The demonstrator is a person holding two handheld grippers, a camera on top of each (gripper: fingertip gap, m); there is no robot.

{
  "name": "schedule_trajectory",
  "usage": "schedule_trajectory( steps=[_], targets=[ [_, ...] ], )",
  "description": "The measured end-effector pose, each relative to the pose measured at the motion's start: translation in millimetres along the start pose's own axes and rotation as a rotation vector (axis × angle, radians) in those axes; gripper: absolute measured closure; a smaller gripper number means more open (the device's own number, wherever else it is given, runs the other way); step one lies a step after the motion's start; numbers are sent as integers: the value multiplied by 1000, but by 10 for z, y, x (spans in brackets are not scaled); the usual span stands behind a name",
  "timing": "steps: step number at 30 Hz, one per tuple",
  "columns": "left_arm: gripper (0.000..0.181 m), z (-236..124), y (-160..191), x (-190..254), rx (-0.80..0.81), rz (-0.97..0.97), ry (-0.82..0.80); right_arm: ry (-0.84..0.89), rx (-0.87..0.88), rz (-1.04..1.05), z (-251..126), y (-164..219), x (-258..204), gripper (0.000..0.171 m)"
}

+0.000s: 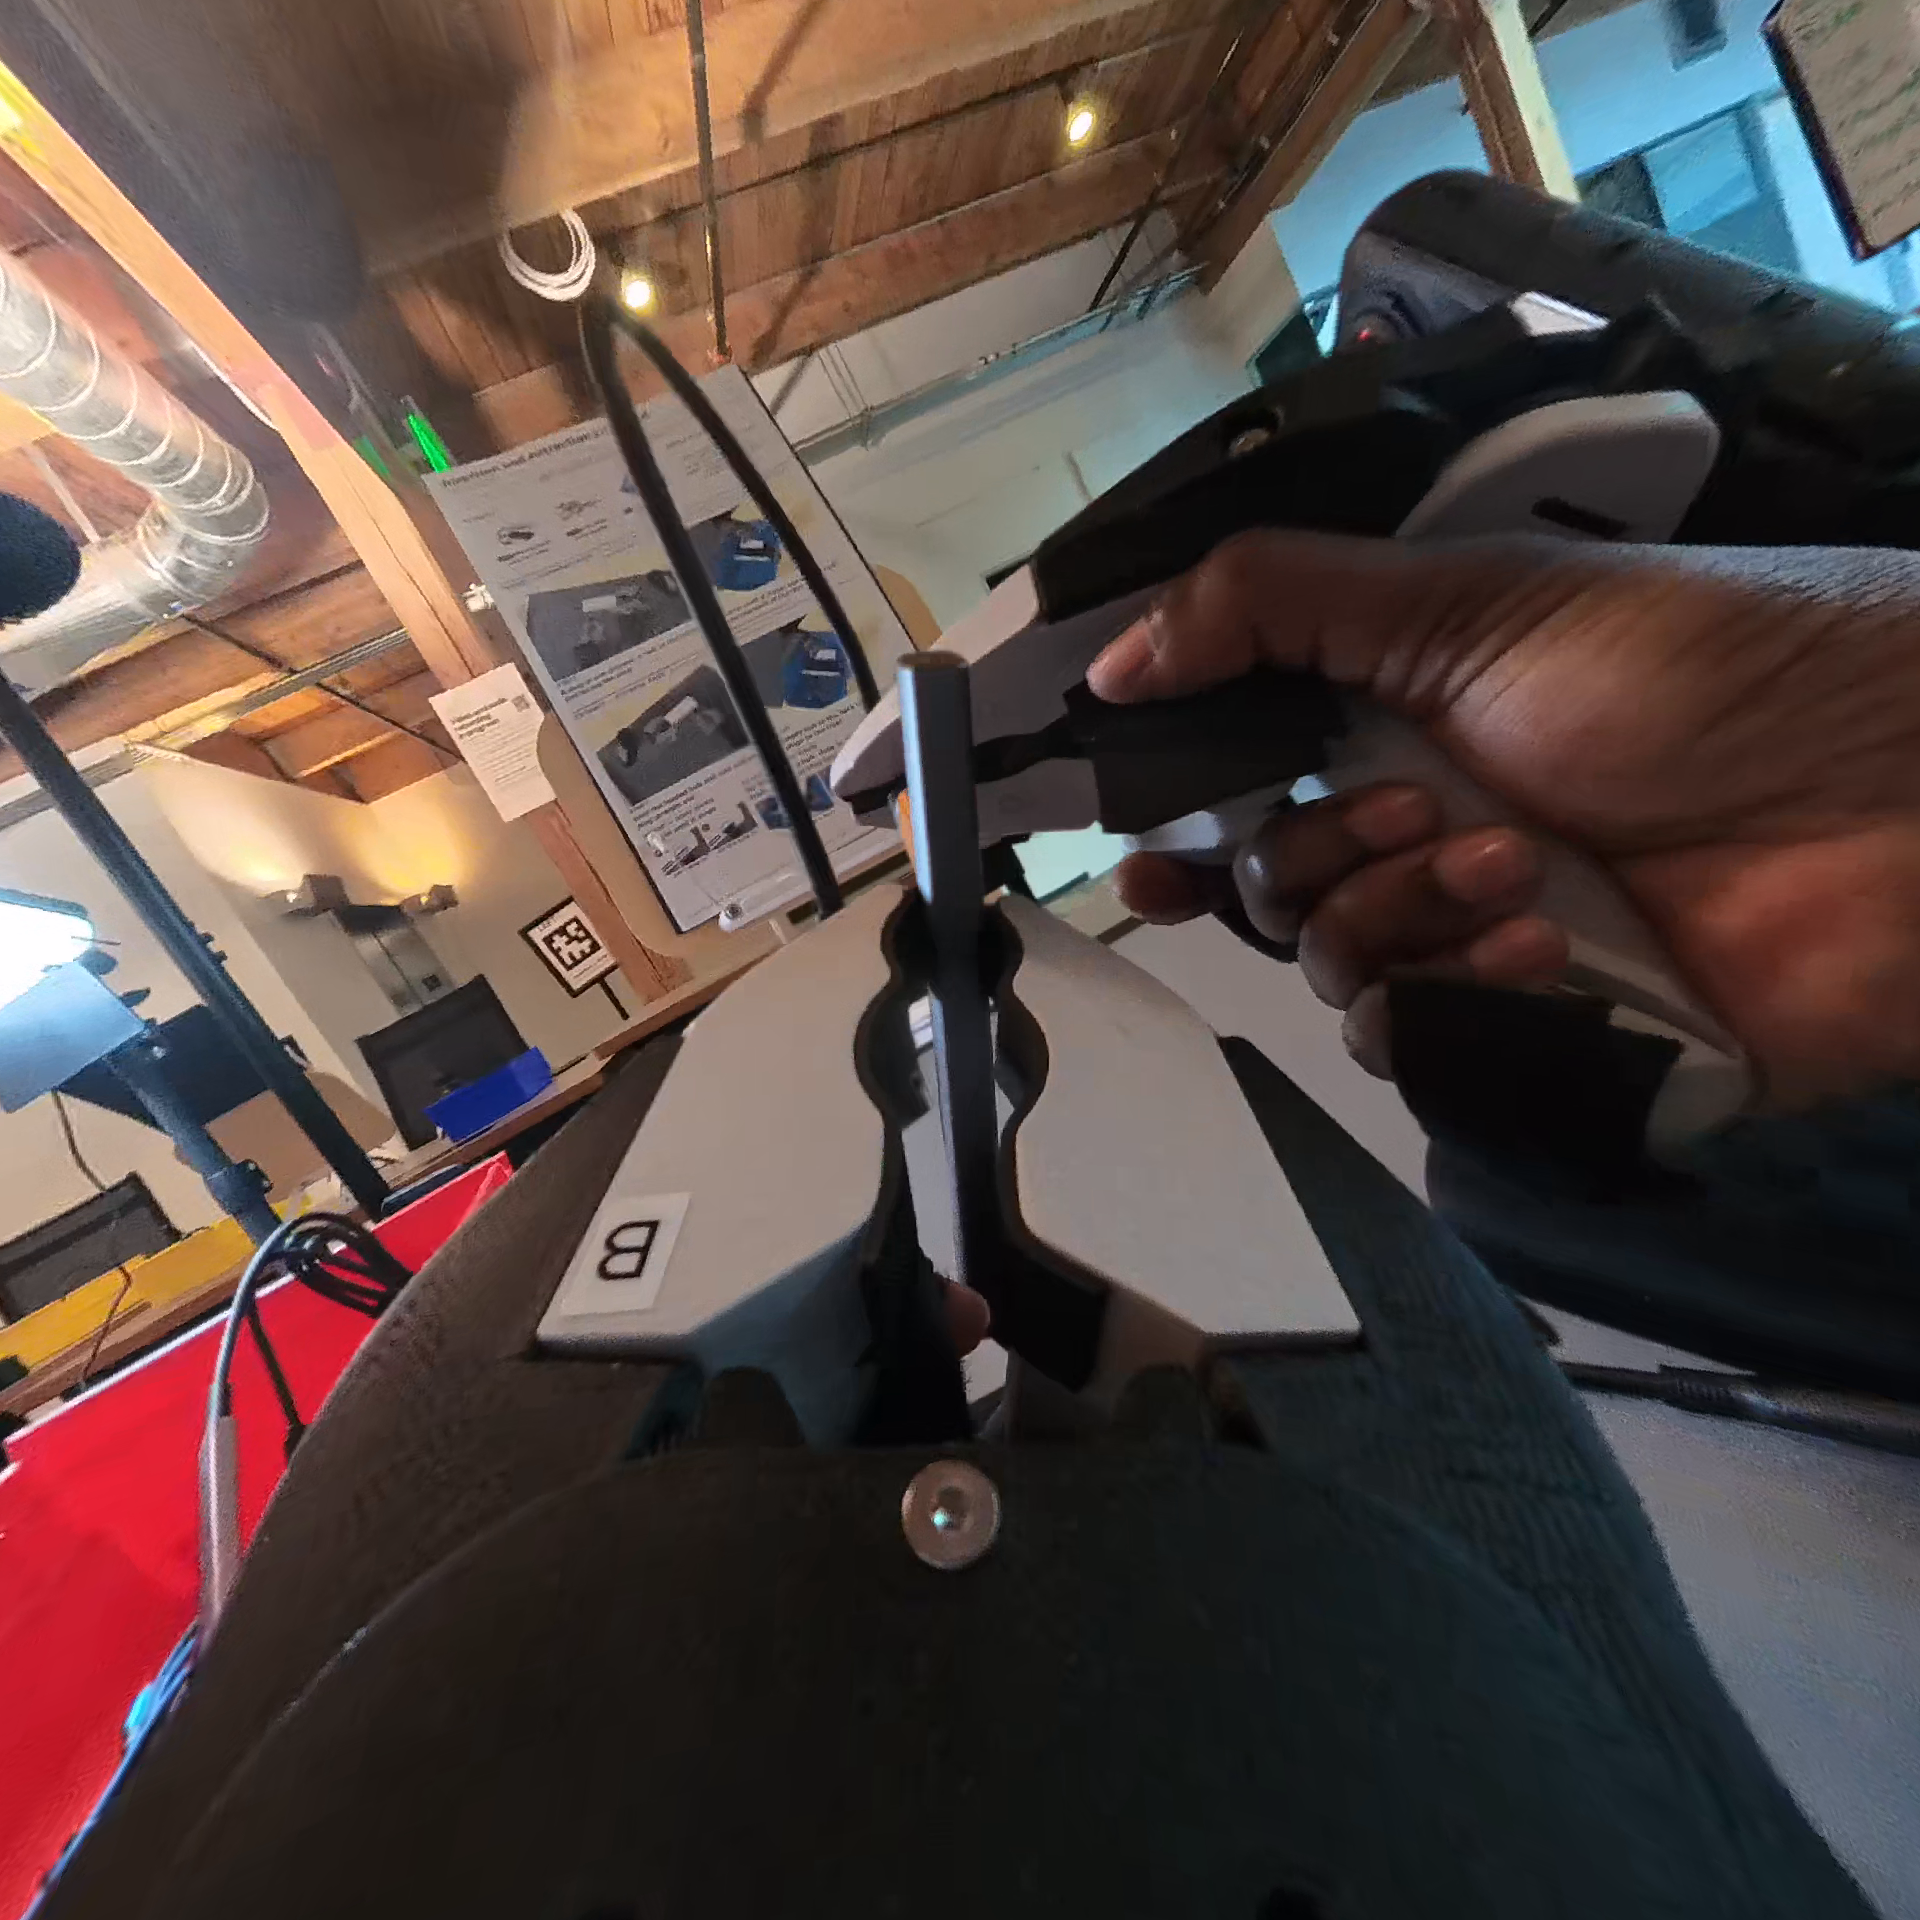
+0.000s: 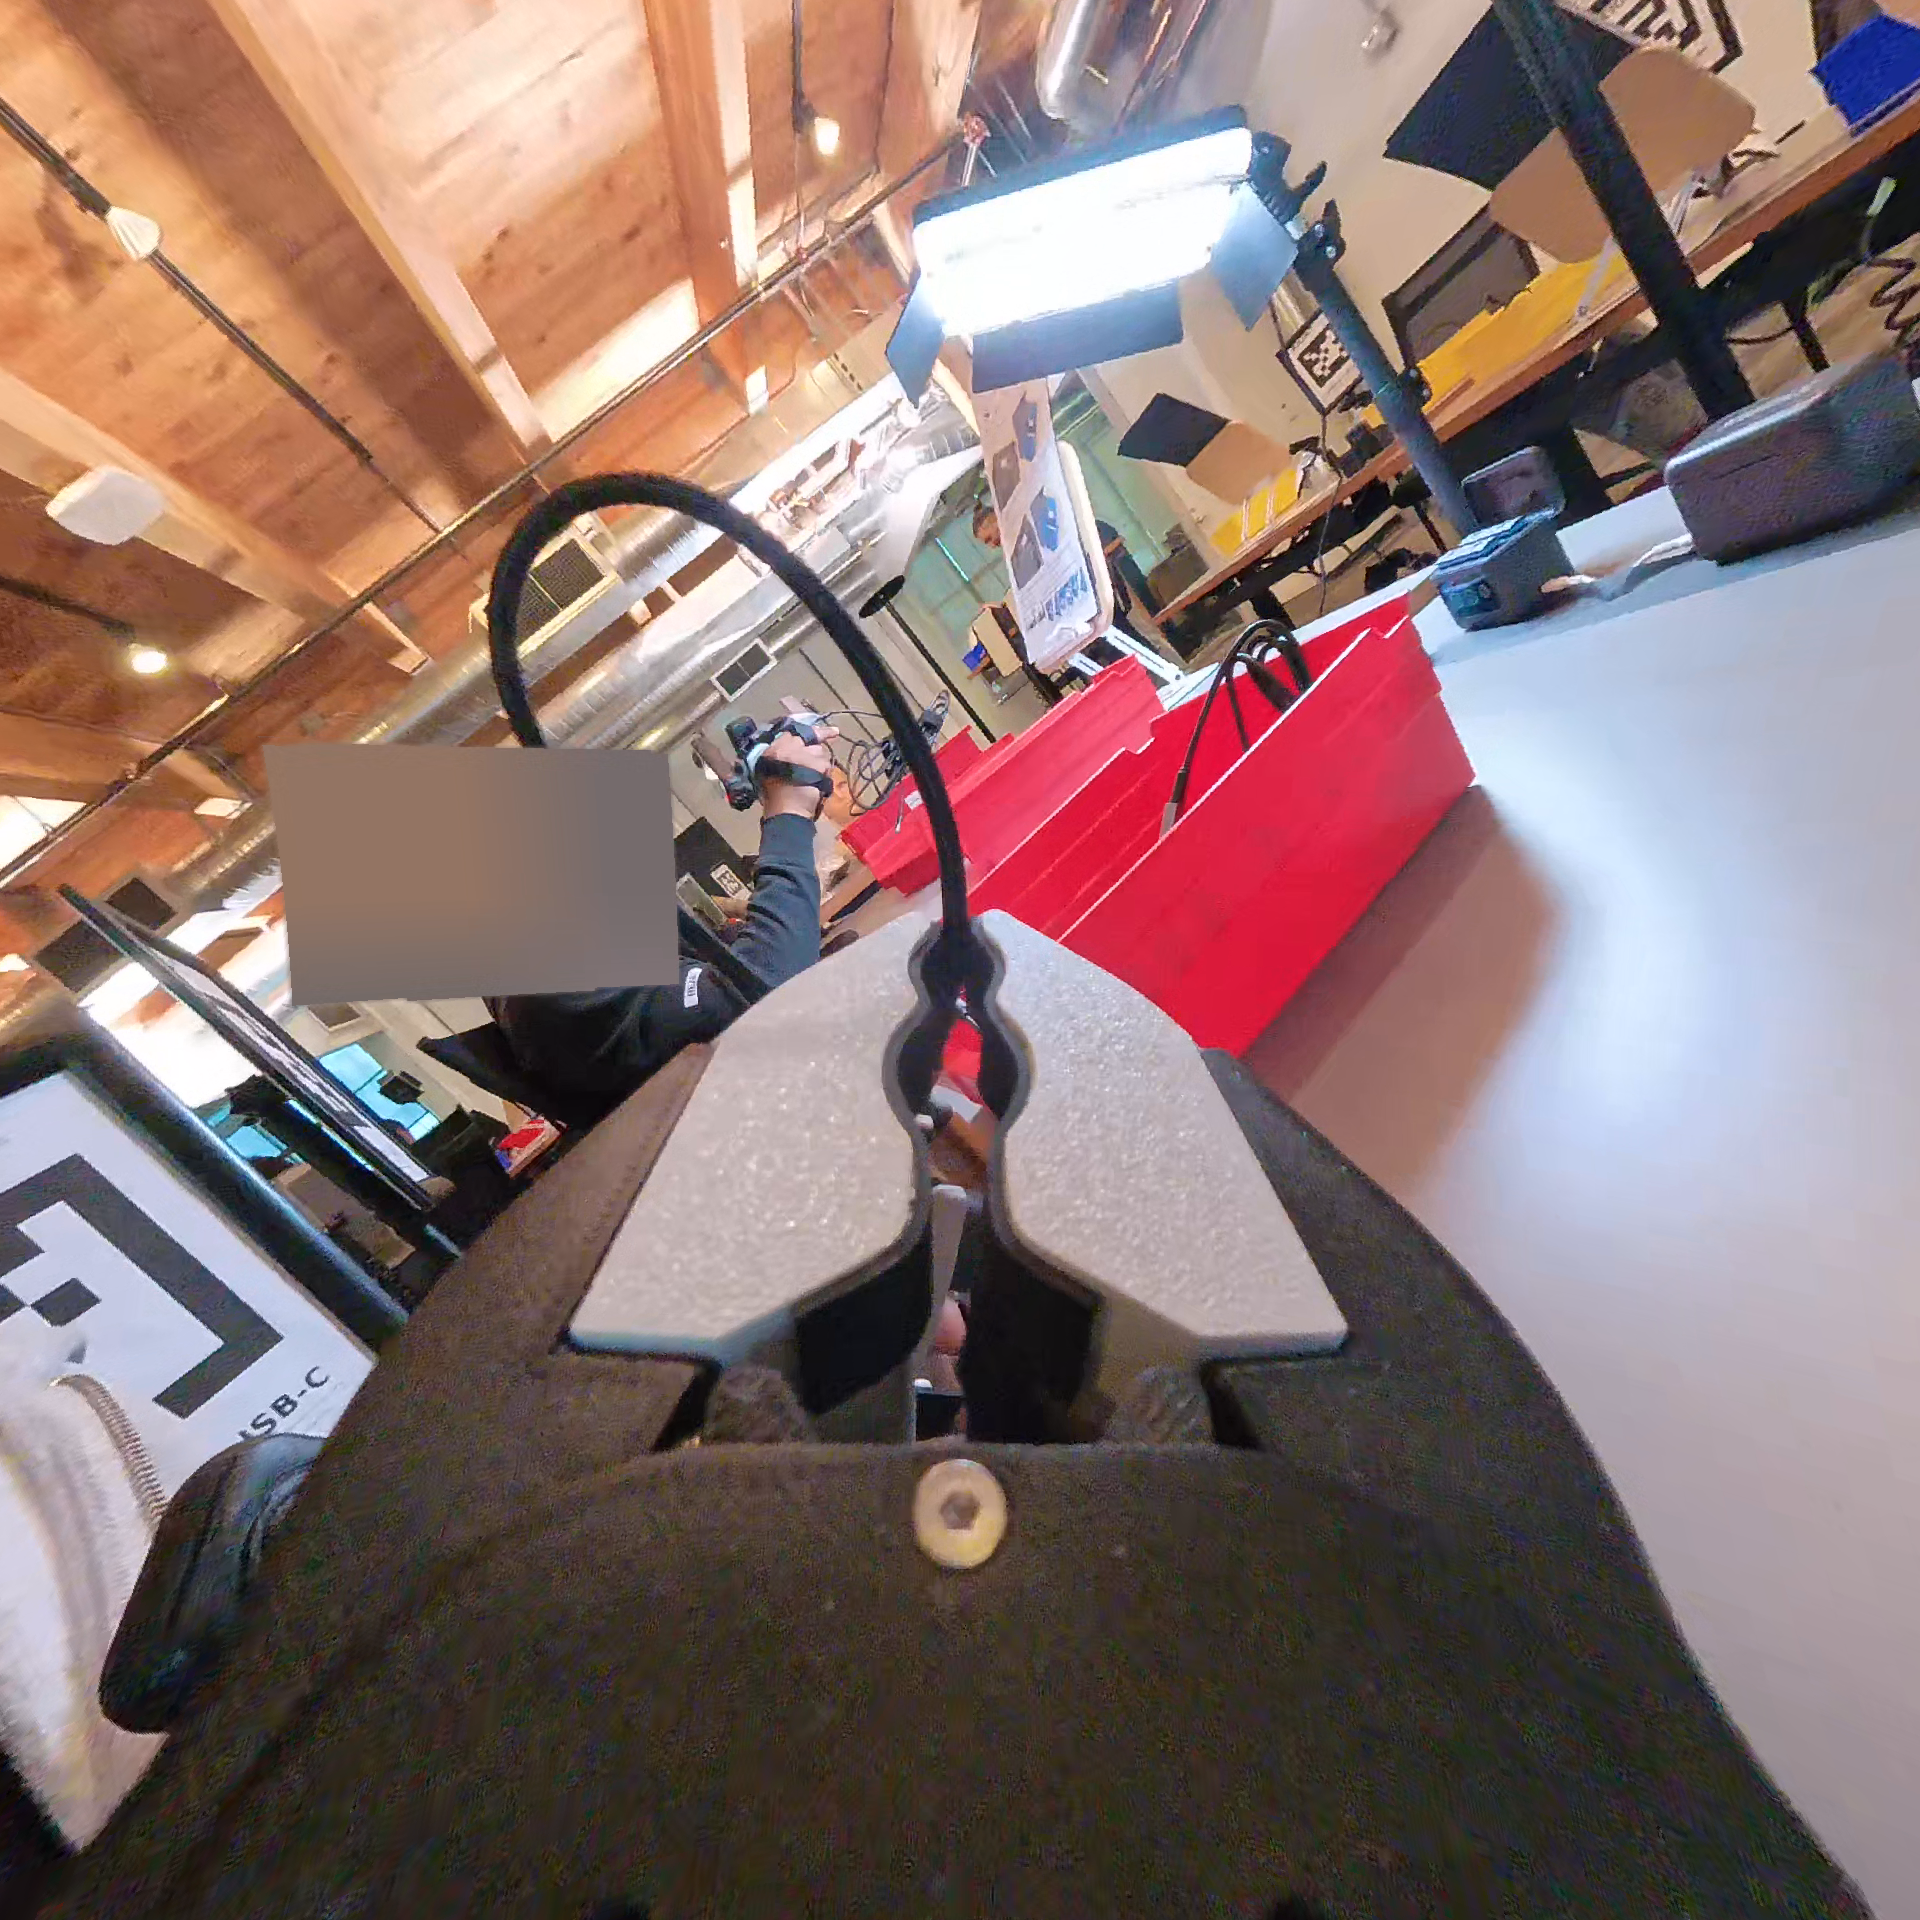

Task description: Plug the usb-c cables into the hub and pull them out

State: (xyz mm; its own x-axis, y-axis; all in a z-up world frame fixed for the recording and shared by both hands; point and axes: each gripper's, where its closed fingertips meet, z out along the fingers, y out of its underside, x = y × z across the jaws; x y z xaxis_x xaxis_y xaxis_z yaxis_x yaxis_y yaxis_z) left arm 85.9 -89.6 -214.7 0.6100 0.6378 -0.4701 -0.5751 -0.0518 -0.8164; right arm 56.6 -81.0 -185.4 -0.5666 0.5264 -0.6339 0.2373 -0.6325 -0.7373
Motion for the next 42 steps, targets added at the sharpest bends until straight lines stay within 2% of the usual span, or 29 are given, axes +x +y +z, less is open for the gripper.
schedule_trajectory(
  steps=[4,8,9,11,16,22,25,27,28,37,42],
  targets=[
    [170,5,2,4,1,12,5,-24,7,76,0,-13,66,171],
    [170,44,35,-8,-28,-111,91,7,-17,-92,-46,-42,5,168],
    [170,35,16,-37,-10,-140,94,-19,-12,-85,-62,-43,-68,168],
    [170,0,-57,-88,60,-137,76,-97,-33,74,-80,-1,-170,168],
    [170,-2,-92,-20,84,-59,64,-162,-2,263,-174,41,-136,148],
    [170,27,-71,-52,63,-49,30,-180,-51,315,-187,173,-129,119],
    [170,41,-55,-44,50,-48,36,-220,-40,322,-181,222,-207,128],
    [170,46,-47,-19,43,-28,40,-217,-47,281,-157,267,-211,154],
    [170,52,-32,-9,32,-25,47,-219,-41,262,-160,258,-226,159],
    [170,28,-44,-30,28,-6,2,-166,0,199,-96,197,-205,161],
    [170,-2,-82,-34,66,-50,22,-196,17,261,-85,146,-178,161]
  ],
)
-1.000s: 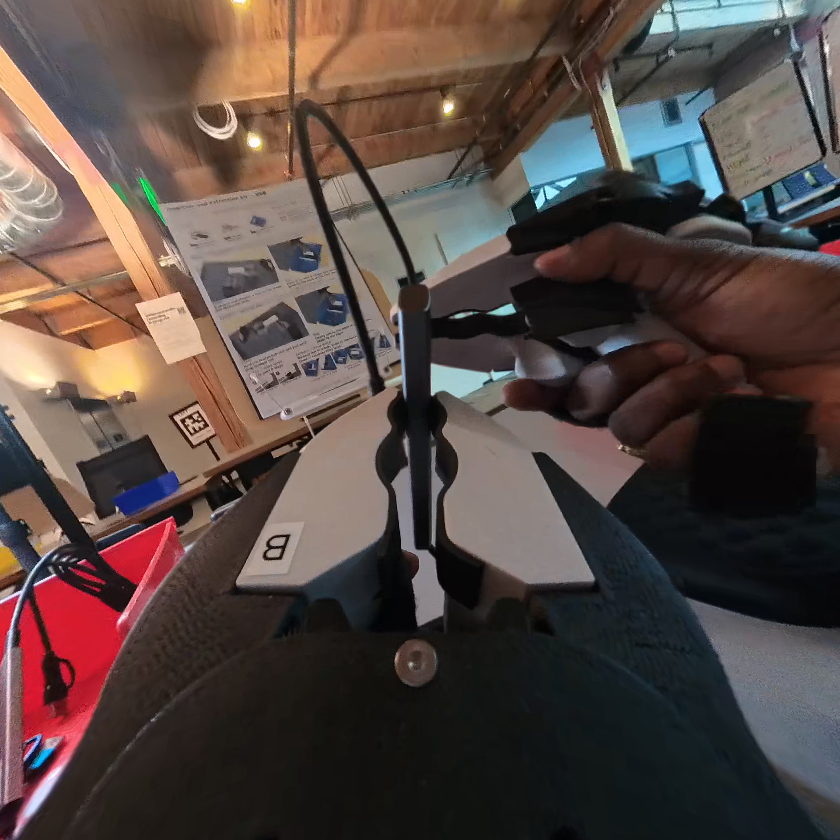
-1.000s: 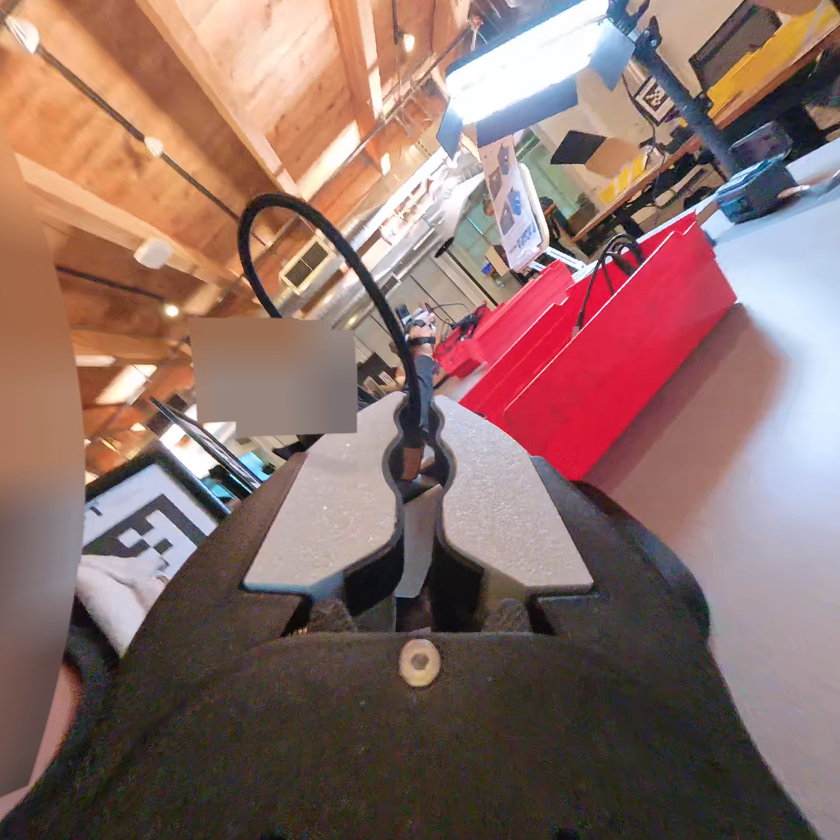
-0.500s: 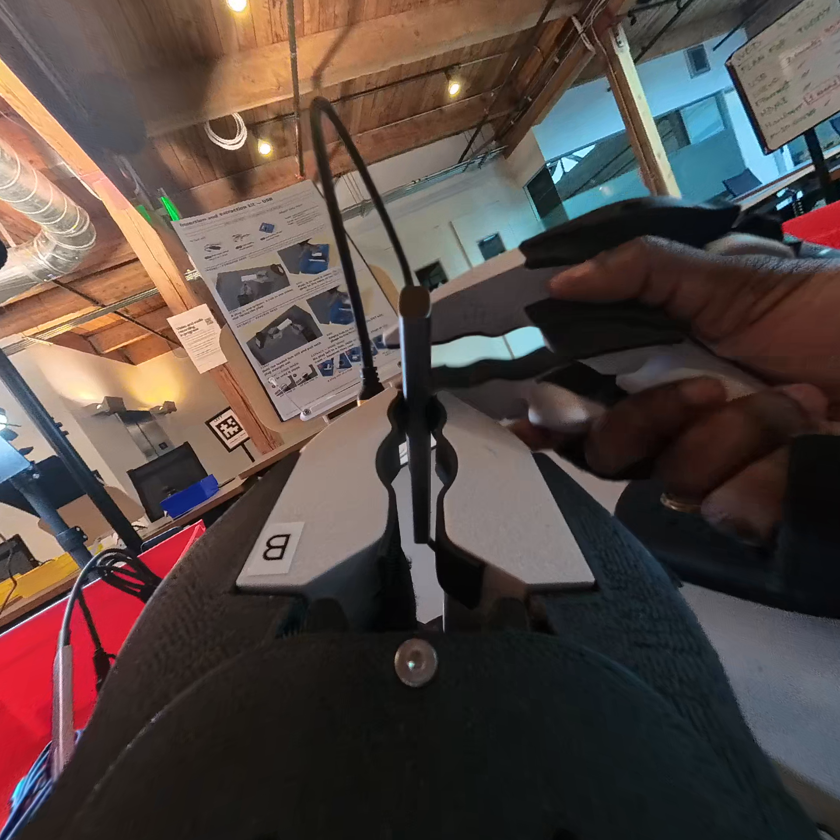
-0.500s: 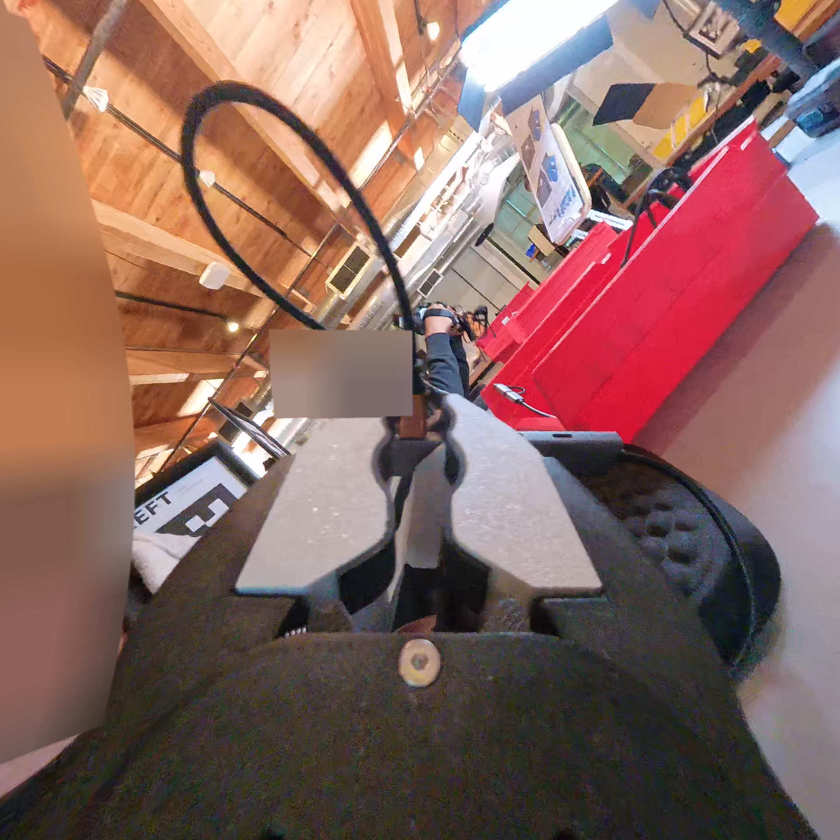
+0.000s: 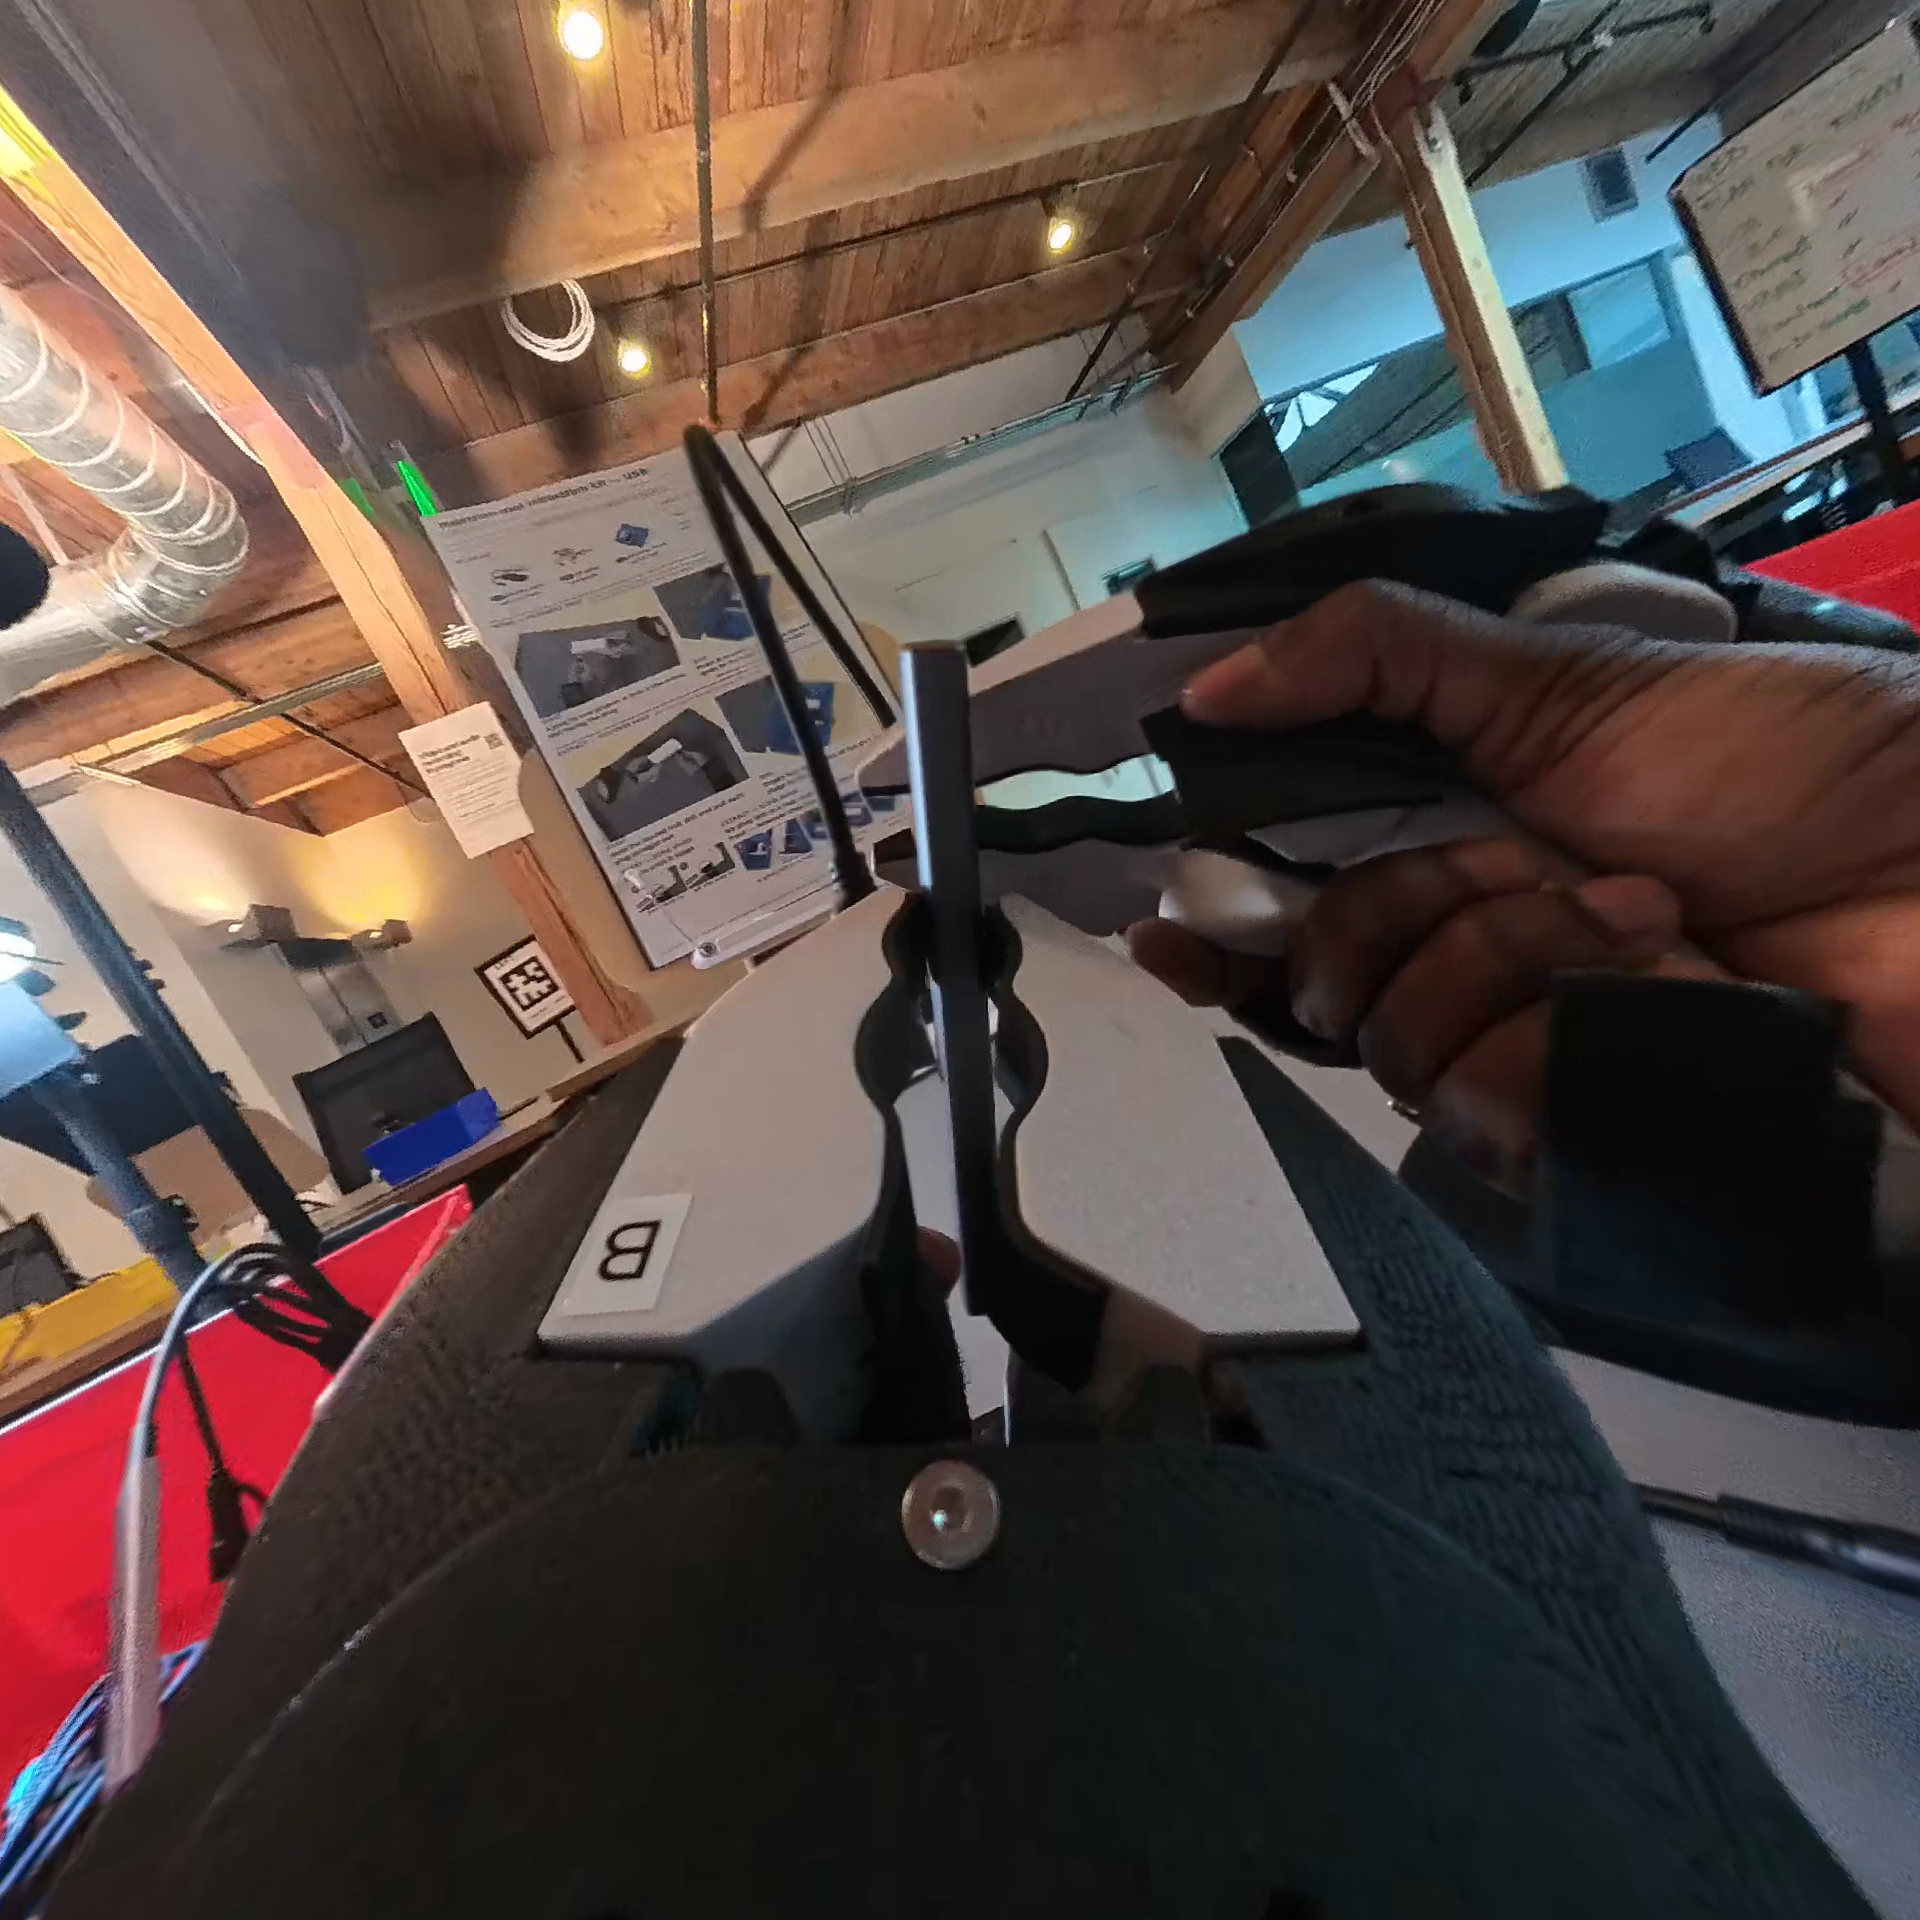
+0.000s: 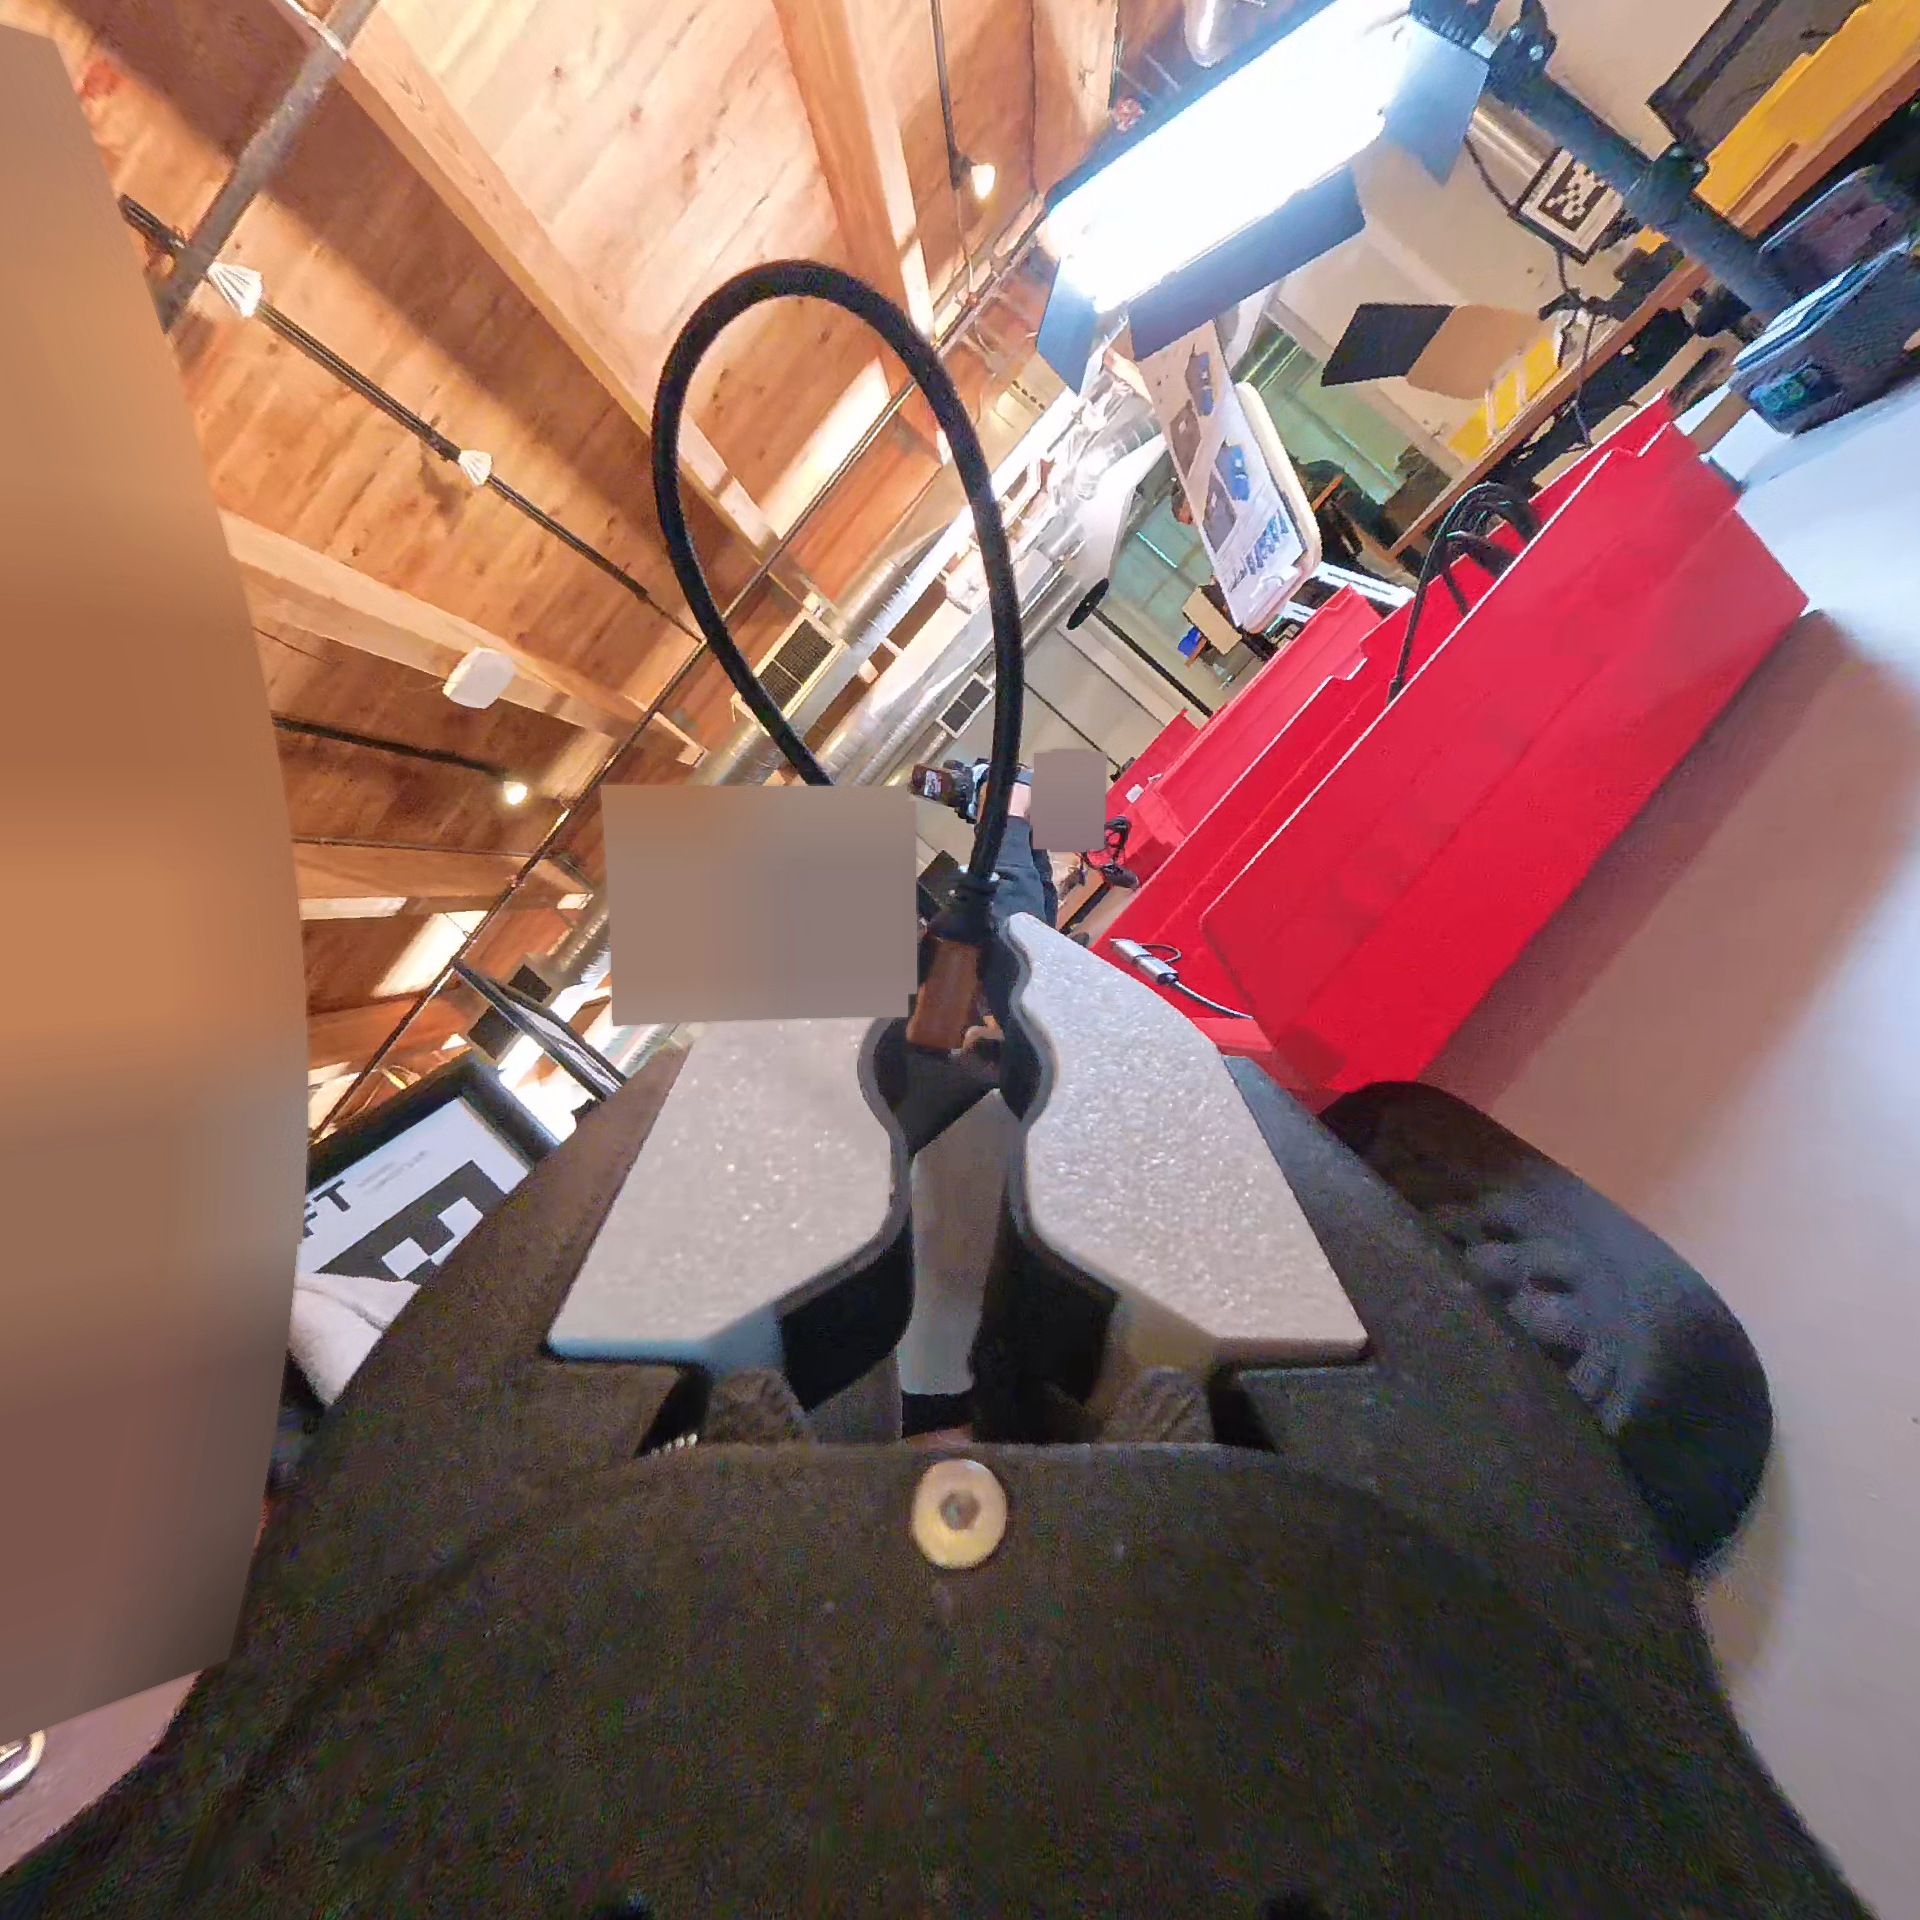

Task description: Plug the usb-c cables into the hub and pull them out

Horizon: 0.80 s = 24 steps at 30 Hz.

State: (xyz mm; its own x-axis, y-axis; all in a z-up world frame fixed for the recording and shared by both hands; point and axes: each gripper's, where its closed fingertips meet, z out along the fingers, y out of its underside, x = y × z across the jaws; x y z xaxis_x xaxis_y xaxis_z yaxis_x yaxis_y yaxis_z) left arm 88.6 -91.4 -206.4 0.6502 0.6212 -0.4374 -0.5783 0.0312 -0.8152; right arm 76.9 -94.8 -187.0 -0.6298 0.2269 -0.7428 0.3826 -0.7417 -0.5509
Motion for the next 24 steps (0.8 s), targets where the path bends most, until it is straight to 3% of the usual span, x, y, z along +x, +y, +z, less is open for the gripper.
schedule_trajectory(
  steps=[2,4,6,9,12,21,24],
  targets=[
    [170,-2,-21,-22,24,-48,18,-20,-6,-5,15,16,-42,160],
    [169,9,-25,-35,23,-129,76,48,-14,-191,18,9,-65,159],
    [147,-41,-227,-137,130,-153,56,73,7,-271,0,-72,-126,160],
    [149,-50,-409,-88,158,-58,93,74,28,-235,-66,-114,-97,160],
    [169,15,-333,48,93,26,120,42,39,-154,-72,-66,-90,160],
    [170,-44,-252,29,56,77,59,-19,40,106,-54,-29,-19,160],
    [170,8,-138,16,-32,-23,84,156,60,-229,-89,-59,53,160]
  ],
)
